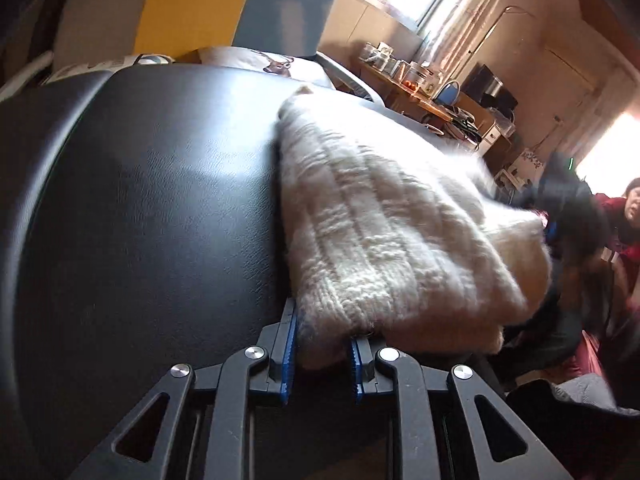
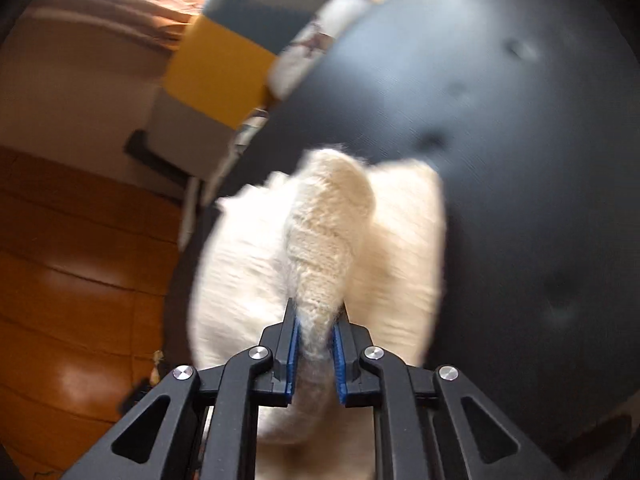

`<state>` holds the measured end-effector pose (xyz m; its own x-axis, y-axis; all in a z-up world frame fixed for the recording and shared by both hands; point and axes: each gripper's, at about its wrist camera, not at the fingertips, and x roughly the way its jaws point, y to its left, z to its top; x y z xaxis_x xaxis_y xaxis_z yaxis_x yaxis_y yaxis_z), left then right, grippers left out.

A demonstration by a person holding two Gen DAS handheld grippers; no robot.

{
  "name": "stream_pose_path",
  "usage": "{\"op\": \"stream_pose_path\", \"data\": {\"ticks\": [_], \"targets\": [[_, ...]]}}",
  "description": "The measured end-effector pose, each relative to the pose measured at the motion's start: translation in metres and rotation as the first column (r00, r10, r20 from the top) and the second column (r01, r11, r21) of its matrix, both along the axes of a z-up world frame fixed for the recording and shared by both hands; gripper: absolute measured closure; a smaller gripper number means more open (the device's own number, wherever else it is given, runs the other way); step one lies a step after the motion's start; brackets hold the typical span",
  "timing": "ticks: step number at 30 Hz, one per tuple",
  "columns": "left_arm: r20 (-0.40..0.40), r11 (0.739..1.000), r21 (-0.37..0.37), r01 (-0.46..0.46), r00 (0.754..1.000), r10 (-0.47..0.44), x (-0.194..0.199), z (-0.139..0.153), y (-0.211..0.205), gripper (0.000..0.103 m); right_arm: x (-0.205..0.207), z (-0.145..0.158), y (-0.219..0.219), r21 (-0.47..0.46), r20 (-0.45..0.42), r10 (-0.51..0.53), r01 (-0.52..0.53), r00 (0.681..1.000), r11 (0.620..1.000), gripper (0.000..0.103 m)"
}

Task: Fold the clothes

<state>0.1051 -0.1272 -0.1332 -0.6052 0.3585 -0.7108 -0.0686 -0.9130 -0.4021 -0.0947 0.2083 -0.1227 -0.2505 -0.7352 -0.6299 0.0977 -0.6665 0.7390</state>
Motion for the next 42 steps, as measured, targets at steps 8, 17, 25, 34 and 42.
{"op": "stream_pose_path", "data": {"ticks": [8, 17, 25, 34, 42], "targets": [[0.035, 0.997, -0.063, 0.036, 0.999, -0.034, 0.008, 0.006, -0.021, 0.082, 0.012, -0.017, 0.002, 0.055, -0.054, -0.007, 0.01, 0.999, 0.998, 0.09], [-0.125, 0.972, 0.05, 0.231, 0.967, -0.223, -0.03, 0.076, 0.017, 0.077, 0.017, 0.002, -0.006, 0.116, -0.111, 0.047, -0.034, 0.993, 0.993, 0.088], [0.092, 0.8, -0.267, 0.537, 0.841, -0.534, -0.053, 0.027, 0.087, 0.077, 0.014, -0.008, -0.004, 0.159, -0.068, 0.184, -0.172, 0.981, 0.972, 0.08], [0.085, 0.888, -0.123, 0.443, 0.896, -0.435, -0.049, 0.021, 0.056, 0.077, -0.013, -0.003, -0.044, 0.294, -0.161, 0.24, -0.185, 0.957, 0.938, 0.076], [0.083, 0.99, 0.044, 0.133, 0.987, -0.136, -0.05, 0.029, 0.035, 0.078, -0.05, 0.006, -0.064, 0.085, -0.139, 0.259, -0.249, 0.956, 0.965, 0.071]]}}
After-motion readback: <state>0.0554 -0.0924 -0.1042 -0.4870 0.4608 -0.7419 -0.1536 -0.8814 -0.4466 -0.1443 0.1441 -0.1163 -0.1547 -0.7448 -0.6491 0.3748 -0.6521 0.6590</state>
